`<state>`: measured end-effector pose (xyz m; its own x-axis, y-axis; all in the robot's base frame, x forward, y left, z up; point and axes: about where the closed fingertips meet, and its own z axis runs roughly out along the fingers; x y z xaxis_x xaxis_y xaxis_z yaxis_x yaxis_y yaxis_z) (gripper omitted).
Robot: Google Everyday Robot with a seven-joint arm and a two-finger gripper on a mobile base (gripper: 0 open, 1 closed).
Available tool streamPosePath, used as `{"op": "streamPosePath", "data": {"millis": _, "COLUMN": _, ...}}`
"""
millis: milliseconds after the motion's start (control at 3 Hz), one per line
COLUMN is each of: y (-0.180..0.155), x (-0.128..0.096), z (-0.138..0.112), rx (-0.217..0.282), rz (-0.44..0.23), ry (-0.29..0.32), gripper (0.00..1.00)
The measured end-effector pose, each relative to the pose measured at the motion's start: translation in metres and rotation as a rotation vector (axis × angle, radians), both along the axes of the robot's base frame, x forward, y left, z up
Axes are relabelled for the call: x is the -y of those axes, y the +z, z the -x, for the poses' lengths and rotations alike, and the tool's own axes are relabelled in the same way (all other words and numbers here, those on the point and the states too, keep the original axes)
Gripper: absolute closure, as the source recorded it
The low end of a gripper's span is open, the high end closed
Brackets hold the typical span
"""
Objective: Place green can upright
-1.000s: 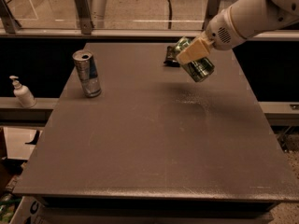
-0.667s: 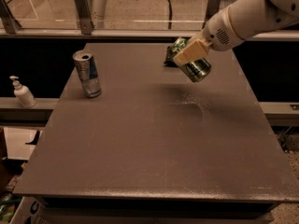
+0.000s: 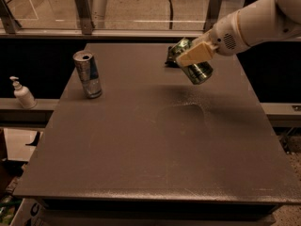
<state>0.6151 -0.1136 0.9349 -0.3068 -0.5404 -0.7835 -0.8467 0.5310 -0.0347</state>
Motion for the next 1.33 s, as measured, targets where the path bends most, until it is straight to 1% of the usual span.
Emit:
{"op": "streamPosePath", "data": {"millis": 333, "y": 0.0003, "x": -0.0034, "z": 0.0044, "rx": 0.054, "rz": -0.164, "ry": 0.024, "gripper": 1.0}}
{"op": "streamPosePath", "data": {"millis": 667, "y": 0.0011, "x": -0.0063, "z": 0.0047, "rx": 0.136, "rz": -0.303, "ry": 0.059, "gripper": 1.0}}
{"op": "streamPosePath", "data": {"millis": 1000, "y": 0.0024, "x": -0.0074, "z": 0.0053, "rx": 0.186, "rz": -0.374, "ry": 0.082, "gripper": 1.0}}
{"op": "streamPosePath", "data": {"millis": 1333, "y": 0.0032, "x": -0.0094, "z": 0.0059, "rx": 0.194, "rz": -0.378, "ry": 0.09, "gripper": 1.0}}
